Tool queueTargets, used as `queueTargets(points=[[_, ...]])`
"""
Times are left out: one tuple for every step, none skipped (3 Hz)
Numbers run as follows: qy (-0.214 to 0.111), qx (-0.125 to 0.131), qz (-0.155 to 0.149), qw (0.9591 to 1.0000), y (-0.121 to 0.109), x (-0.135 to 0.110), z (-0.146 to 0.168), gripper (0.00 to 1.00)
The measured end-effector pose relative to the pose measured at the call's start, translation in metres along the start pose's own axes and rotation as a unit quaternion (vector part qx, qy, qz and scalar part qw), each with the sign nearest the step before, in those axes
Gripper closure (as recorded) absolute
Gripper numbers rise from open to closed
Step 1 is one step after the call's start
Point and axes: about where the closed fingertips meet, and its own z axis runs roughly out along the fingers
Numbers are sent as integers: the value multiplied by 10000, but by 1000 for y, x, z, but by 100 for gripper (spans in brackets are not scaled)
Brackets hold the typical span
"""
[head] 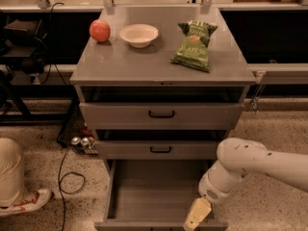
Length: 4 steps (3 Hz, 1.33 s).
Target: Close bottom drawer
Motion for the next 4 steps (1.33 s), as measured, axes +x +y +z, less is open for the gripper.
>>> queueTargets(points=[[-327,-292,288,9986,-20,5,61,0],[-465,-469,377,9971,-29,5,91,0],[-439,-499,408,9970,-30,7,98,0],[-398,-460,450,9971,-37,8,104,0]])
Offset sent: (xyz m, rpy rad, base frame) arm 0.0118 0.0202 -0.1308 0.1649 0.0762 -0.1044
